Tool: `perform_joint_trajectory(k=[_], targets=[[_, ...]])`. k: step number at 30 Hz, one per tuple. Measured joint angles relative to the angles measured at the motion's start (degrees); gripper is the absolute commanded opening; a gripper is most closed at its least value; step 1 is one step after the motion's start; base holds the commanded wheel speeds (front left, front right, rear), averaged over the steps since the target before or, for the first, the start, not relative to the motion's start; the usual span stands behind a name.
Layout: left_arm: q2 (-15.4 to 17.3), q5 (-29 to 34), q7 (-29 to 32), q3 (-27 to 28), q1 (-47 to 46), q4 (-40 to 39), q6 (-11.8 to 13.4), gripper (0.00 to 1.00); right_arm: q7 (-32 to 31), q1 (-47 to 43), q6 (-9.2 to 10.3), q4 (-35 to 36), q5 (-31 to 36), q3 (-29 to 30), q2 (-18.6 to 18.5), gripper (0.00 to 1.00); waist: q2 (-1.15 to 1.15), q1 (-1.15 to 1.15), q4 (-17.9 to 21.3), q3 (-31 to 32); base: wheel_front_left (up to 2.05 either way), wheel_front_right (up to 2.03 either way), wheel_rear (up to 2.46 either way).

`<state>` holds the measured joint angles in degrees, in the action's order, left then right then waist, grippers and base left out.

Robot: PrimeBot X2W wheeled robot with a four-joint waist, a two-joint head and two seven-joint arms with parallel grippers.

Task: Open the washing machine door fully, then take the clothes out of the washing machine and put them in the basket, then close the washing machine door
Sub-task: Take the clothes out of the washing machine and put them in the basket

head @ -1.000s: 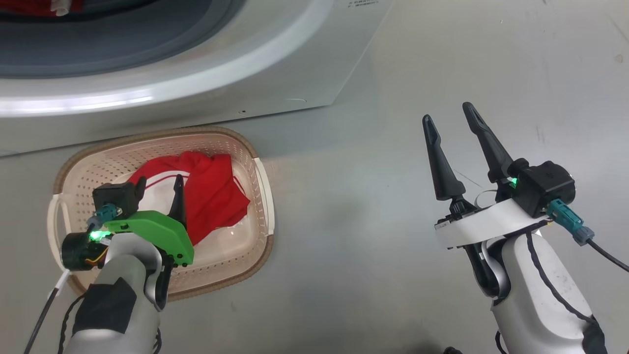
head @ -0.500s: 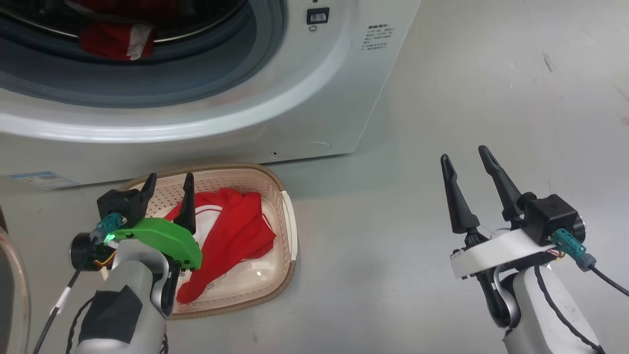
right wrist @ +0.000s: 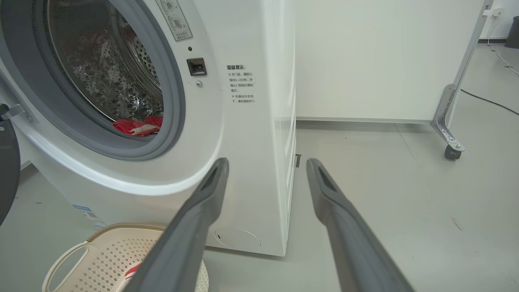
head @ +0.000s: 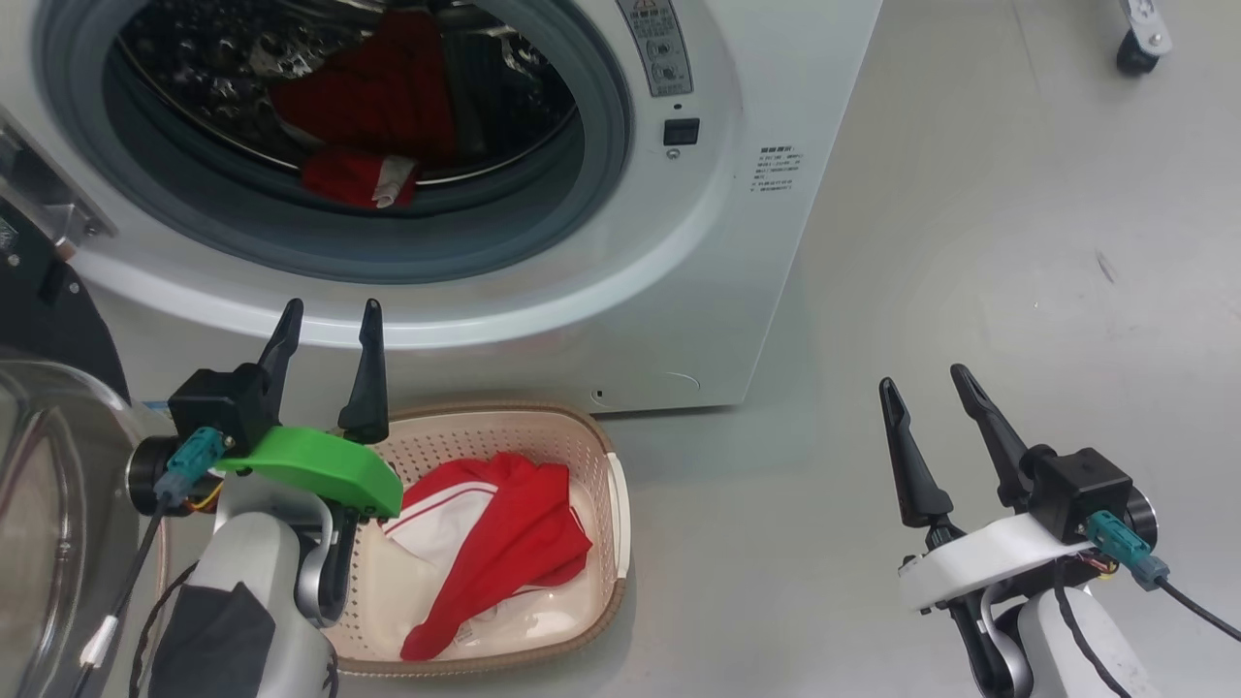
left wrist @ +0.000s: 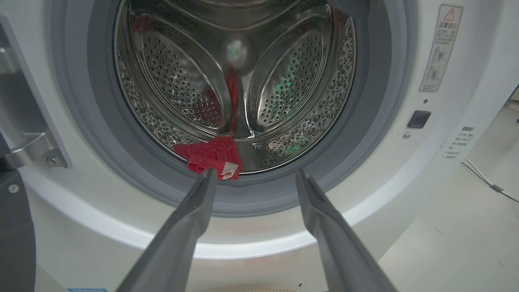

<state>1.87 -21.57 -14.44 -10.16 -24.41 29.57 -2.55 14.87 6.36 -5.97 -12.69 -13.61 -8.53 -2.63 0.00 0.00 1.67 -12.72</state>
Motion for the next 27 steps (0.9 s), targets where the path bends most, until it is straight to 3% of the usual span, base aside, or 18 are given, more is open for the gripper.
perform_joint_trajectory(k=[27], targets=[[0.19,2.96,0.00,-3.43,21.68,-11.14,3.07,1.00,0.00,-9.86,1.18,1.10,-0.41,0.11,0.13,1.00,0.00,0.00,-2.89,12.12,0.00,0.00,0.00]])
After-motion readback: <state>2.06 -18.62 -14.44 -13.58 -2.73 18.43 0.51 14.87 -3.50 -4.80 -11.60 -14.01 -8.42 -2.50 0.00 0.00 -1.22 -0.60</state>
